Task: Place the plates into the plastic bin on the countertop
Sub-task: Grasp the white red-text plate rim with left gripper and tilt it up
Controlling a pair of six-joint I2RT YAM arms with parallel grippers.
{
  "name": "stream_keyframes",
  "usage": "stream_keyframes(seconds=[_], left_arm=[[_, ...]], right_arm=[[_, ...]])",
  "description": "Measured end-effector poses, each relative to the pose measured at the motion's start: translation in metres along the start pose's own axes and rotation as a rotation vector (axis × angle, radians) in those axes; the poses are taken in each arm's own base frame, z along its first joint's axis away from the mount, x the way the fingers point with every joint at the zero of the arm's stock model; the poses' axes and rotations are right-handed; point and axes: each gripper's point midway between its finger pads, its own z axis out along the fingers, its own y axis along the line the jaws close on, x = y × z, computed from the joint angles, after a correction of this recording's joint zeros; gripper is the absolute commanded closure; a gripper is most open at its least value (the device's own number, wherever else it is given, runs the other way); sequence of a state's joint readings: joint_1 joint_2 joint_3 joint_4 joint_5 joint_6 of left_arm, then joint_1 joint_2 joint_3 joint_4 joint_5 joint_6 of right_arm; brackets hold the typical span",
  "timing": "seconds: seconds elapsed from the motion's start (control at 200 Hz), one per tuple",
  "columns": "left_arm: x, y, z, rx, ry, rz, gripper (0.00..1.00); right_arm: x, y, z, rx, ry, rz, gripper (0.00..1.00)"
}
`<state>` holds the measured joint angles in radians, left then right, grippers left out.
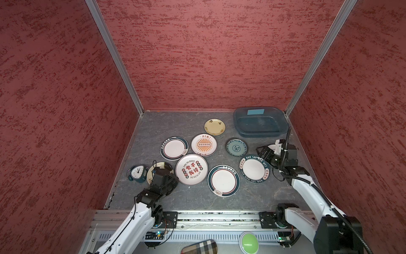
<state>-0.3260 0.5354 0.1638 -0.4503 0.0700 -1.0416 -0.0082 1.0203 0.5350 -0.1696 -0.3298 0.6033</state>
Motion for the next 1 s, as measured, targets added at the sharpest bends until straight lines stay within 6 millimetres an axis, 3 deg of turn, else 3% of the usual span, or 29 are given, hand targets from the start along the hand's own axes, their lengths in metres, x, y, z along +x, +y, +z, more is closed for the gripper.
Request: stream_keyframes(seconds=[0.772, 0.997], left_arm=[[-0.017, -0.045, -0.026, 0.104, -0.034, 0.015, 1.00], [-0.015, -0.054, -0.029, 0.148, -0.022, 0.007, 1.00]], right_arm=[[0.016, 0.068, 0.002, -0.273, 0.149, -0.008, 0.01], [0.015, 0.078, 0.001, -0.305, 0.147, -0.017, 0.01]])
